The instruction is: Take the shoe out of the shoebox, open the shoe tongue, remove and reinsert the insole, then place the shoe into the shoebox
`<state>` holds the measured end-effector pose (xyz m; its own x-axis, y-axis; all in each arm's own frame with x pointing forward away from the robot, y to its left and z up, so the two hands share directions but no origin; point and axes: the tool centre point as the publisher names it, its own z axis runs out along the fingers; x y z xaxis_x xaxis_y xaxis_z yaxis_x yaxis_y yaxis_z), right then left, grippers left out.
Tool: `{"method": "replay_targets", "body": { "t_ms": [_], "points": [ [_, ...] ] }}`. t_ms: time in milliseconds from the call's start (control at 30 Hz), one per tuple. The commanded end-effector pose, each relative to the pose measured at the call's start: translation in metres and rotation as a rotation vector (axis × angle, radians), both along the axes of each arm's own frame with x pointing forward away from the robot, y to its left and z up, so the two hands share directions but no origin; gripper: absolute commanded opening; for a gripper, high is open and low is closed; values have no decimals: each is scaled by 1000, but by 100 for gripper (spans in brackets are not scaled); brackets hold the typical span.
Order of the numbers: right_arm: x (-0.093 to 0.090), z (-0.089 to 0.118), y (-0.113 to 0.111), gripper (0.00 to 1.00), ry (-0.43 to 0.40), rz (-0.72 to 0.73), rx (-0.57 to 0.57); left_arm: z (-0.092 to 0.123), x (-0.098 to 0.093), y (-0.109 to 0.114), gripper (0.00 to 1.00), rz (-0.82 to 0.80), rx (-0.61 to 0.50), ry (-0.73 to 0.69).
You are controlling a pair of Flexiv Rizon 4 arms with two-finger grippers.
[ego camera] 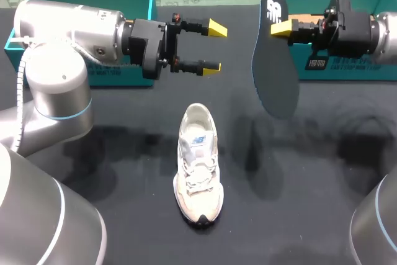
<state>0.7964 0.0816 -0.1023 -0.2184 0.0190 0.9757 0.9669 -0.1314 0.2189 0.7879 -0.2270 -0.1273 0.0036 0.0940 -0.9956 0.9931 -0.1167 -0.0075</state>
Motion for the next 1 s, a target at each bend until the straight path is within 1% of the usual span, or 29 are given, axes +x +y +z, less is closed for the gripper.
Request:
{"method": "replay_targets", "body": {
  "t_ms": [33, 233, 267, 333, 400, 533, 633, 867, 900, 933, 1000],
  "points": [
    [7, -1, 4, 0, 10, 15, -6, 2, 3, -3, 100, -5, 5, 1],
    [7, -1, 4, 0, 10, 15, -6, 2, 3, -3, 100, -5, 5, 1],
    [7, -1, 4, 0, 10, 15, -6, 0, 2, -8, 100, 15, 18, -2],
    [17, -5, 14, 0, 50, 48, -7, -3, 1, -17, 100, 58, 45, 7],
    [25, -11, 23, 0, 103, 73, -4, -5, 0, -22, 100, 55, 45, 12],
    [33, -20, 33, 0, 157, 88, 1, -6, -1, -26, 100, 62, 32, 24],
    [35, -25, 35, 0, 190, 78, -11, -6, -1, -28, 100, 72, 26, 23],
    [44, -32, 42, 0, 213, 68, -38, -11, 3, -33, 100, 89, 21, 33],
    [45, -33, 42, 0, 213, 69, -38, -12, 4, -34, 96, 90, 22, 32],
    [46, -34, 43, 0, 225, 67, -52, -13, 4, -34, 90, 91, 23, 31],
    [47, -36, 45, 0, 236, 71, -48, -15, 6, -35, 87, 92, 24, 29]
  ]
}}
